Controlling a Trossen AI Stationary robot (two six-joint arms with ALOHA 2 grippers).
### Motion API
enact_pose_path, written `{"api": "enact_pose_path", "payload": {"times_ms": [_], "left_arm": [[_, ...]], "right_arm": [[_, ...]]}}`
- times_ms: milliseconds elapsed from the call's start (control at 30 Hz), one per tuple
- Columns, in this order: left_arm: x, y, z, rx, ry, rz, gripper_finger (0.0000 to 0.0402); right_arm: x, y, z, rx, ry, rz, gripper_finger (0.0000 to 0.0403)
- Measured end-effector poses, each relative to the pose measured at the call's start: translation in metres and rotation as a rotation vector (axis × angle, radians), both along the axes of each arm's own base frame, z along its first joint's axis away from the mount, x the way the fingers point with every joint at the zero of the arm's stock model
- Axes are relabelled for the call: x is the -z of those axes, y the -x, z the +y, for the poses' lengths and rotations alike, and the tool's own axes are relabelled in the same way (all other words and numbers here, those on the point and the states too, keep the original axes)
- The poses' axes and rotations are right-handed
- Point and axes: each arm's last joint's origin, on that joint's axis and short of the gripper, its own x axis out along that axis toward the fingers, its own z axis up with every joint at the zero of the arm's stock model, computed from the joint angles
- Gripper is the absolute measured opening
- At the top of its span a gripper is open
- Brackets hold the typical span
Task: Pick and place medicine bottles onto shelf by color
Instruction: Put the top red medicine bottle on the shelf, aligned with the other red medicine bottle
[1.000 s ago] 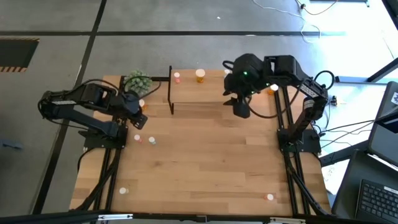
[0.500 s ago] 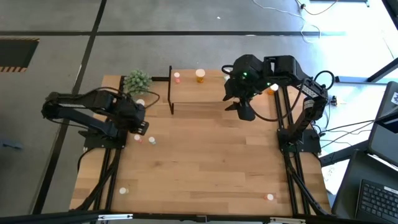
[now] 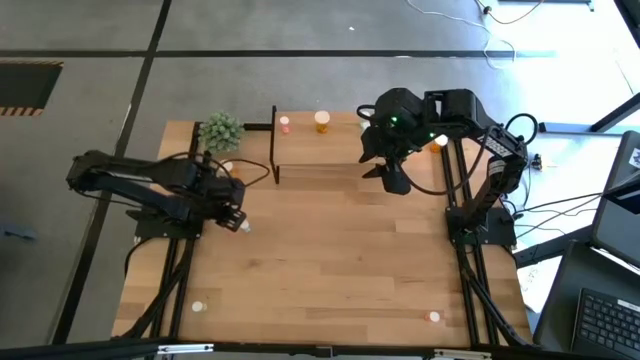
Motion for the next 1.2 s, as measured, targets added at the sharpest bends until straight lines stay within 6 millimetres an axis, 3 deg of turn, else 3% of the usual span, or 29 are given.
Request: {"api": "enact_pose_path", "payload": {"times_ms": [200, 400, 1200], "left_arm": [[0.023, 0.005, 0.000, -0.017, -0.004, 0.080, 0.0128], [0.037, 0.008, 0.001, 0.086, -0.046, 0.115, 0.0128], [0.039, 0.009, 0.002, 0.151, -0.079, 0.117, 0.0128]], "right_arm": [[0.000, 0.000, 0.000, 0.000, 0.000, 0.000, 0.0190], [-0.001, -0.004, -0.001, -0.004, 0.009, -0.036, 0.0190], [-0.005, -0.012, -0.002, 0.001, 0.021, -0.121, 0.0190]]}}
